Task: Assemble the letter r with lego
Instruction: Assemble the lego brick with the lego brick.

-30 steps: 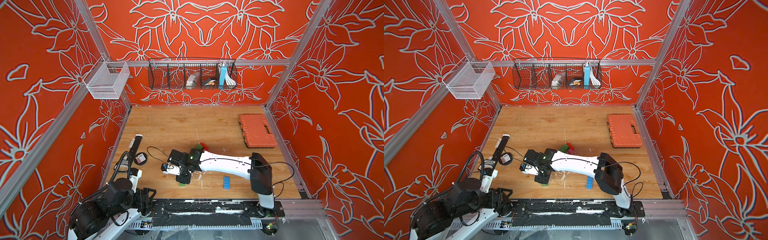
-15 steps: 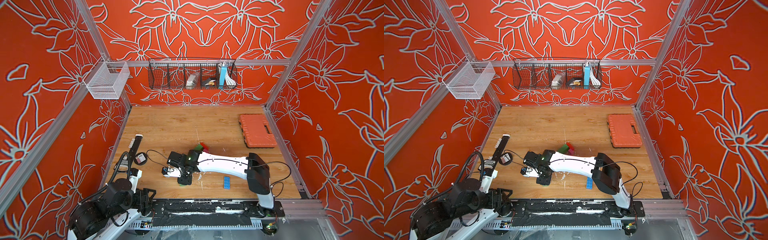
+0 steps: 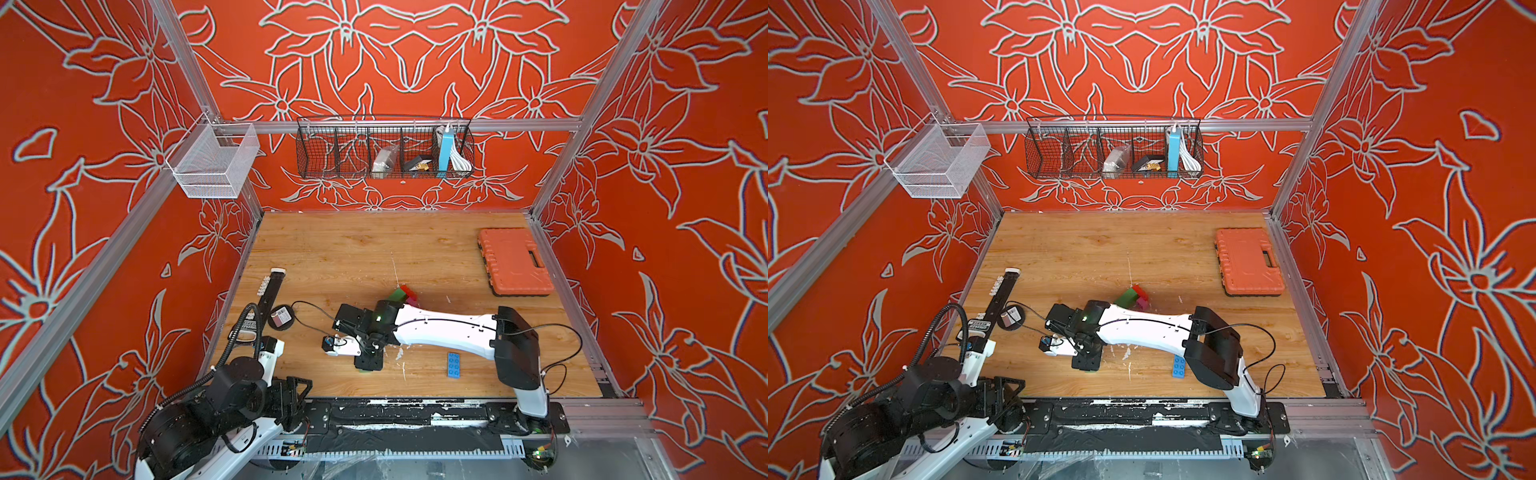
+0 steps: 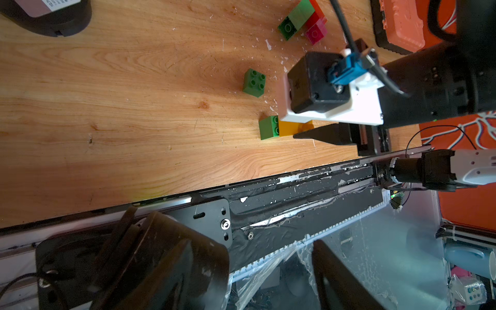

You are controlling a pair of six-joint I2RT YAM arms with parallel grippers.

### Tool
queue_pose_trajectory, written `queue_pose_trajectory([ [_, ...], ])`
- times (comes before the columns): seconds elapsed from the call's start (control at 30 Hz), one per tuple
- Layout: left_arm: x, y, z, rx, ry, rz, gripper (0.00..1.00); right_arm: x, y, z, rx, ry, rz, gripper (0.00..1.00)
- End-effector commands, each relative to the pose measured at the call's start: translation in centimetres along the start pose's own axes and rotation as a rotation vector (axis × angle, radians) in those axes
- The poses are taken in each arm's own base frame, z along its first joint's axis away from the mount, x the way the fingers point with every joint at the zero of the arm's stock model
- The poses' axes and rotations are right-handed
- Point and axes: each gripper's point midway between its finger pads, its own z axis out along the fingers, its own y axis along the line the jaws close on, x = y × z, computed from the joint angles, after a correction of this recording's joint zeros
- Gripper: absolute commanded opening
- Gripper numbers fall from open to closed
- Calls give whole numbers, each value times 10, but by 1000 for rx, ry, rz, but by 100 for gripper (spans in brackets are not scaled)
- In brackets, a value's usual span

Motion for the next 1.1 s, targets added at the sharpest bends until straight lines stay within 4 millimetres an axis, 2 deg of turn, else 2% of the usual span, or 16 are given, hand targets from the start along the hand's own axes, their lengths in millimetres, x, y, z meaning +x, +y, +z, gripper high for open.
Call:
queue_pose_trajectory([
  [0.0, 2, 1, 0, 1, 4, 15, 71, -8, 0, -6, 26, -9, -38, 0],
  [0.5, 2, 0, 2, -9, 26, 24, 71, -3, -4, 12, 31, 49, -64, 0],
  [0.7, 2, -1, 3, -10, 31, 28, 70, -2, 0, 16, 2, 50, -64, 0],
  [0.87, 2, -1, 3, -11, 32, 27, 70, 6, 11, 29, -64, 82, -76, 0],
  [1.07, 2, 0, 2, -11, 27, 24, 70, 19, 14, 46, -81, 114, -75, 0],
])
